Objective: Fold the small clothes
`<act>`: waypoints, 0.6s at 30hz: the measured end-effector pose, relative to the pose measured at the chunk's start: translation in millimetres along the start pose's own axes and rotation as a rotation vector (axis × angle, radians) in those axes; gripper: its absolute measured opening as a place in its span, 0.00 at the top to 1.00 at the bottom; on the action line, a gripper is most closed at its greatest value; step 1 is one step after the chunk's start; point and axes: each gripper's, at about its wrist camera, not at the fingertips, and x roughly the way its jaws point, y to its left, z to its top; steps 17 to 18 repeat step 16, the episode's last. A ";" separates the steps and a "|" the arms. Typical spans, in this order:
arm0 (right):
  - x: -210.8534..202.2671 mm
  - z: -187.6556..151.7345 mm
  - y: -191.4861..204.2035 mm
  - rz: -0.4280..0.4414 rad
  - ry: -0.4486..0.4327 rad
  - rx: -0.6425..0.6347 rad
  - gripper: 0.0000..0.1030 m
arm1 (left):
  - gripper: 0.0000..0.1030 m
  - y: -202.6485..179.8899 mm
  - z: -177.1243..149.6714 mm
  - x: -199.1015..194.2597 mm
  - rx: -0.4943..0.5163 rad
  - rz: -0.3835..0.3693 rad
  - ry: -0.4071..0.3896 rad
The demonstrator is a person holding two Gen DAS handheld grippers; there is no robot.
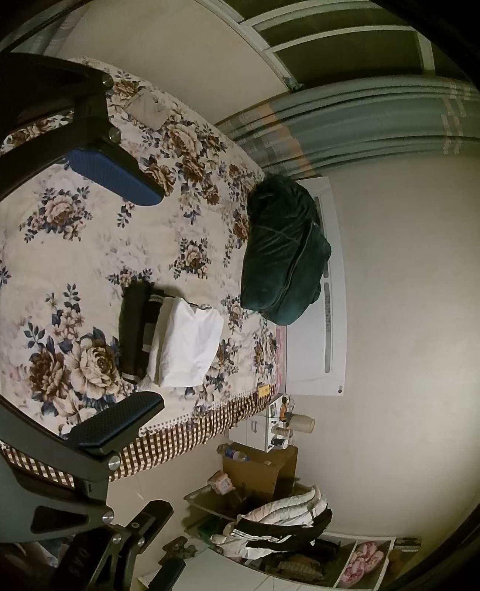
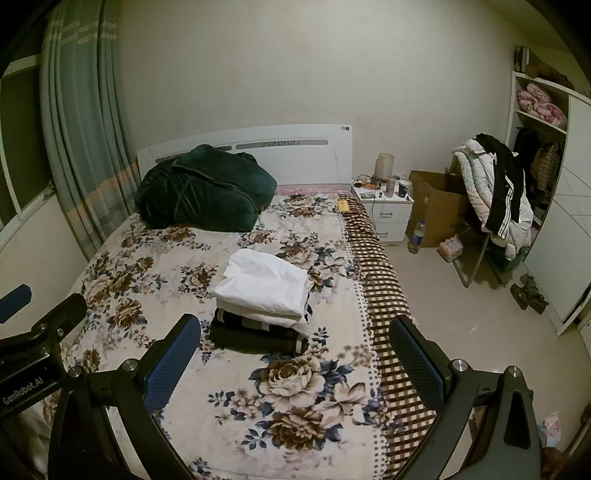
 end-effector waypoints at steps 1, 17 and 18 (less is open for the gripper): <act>-0.2 0.2 0.8 0.000 0.000 -0.001 0.00 | 0.00 0.5 0.2 -1.7 -0.004 0.004 0.000; -2.3 -4.5 3.1 -0.001 -0.002 0.005 0.00 | 0.00 3.7 0.8 -15.4 -0.015 0.020 -0.013; -2.3 -4.5 3.1 -0.001 -0.002 0.005 0.00 | 0.00 3.7 0.8 -15.4 -0.015 0.020 -0.013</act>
